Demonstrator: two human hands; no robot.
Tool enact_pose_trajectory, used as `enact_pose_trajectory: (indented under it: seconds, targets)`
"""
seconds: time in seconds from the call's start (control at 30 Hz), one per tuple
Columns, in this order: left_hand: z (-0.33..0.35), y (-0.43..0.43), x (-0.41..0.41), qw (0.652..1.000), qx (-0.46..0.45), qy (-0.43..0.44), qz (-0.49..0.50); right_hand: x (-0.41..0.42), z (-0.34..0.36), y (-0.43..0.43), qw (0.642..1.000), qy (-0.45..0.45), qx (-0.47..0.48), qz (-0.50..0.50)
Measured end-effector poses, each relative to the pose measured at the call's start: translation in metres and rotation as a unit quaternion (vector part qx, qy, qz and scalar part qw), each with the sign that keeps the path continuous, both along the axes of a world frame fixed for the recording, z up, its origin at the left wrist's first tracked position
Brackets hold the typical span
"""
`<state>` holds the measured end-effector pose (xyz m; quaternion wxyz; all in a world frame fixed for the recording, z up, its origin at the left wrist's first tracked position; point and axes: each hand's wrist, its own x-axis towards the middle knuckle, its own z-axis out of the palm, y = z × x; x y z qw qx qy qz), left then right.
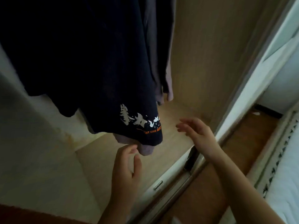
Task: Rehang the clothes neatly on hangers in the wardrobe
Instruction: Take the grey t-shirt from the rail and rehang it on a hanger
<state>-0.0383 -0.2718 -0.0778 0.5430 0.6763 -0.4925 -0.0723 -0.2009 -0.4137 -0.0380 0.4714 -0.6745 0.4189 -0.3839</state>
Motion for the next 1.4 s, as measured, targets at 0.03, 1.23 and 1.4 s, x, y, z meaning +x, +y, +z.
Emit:
enact_pose_trajectory:
  seconds: [0.03, 1.23, 1.4]
  targets:
    - [0.009, -0.007, 0.002, 0.999, -0.017, 0.006, 0.030, 0.004, 0.008, -0.014, 1.000, -0.006, -0.017, 0.018]
    - [0.347, -0.117, 0.052, 0.848, -0.191, -0.399, 0.291, 0.124, 0.350, -0.118, 0.895, -0.222, -0.295, 0.251]
    - [0.344, -0.111, 0.055, 0.854, -0.201, -0.388, 0.282, 0.125, 0.358, -0.136, 0.912, -0.108, -0.361, 0.162]
